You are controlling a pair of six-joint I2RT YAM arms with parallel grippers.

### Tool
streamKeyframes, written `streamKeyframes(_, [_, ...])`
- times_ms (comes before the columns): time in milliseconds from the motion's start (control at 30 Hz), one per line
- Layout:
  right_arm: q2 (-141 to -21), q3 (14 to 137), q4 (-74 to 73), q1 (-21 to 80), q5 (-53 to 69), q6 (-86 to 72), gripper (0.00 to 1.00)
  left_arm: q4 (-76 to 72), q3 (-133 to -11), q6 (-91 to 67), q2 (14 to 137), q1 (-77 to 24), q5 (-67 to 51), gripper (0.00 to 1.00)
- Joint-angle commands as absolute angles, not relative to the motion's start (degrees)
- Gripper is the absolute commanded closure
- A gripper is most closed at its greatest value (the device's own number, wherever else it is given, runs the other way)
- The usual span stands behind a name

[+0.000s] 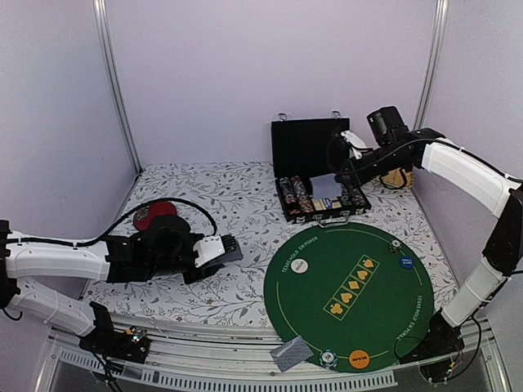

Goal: Distribute texas hold em gaming equipment
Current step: Distribute the poker card in the small blind area.

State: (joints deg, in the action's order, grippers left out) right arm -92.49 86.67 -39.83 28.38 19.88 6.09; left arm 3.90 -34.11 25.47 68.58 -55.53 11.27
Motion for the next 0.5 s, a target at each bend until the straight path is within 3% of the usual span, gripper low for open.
streamKeyframes(0, [-92.9, 84.2, -48.6, 21.1, 5.2, 17.2, 0.98, 3.0, -34.8, 25.6, 66.9, -56.5, 11.4, 0.48])
streamKeyframes(200, [-99.4, 83.8, -54.0, 14.4, -3.6, 21.2, 0.98, 3.0, -34.6, 25.6, 65.8, -56.7, 10.9, 0.48])
streamKeyframes(467, [-102.4, 84.5, -55.7, 11.8, -1.8, 34.0, 0.98, 2.9, -34.2, 25.7, 64.6, -57.0, 11.0, 0.48])
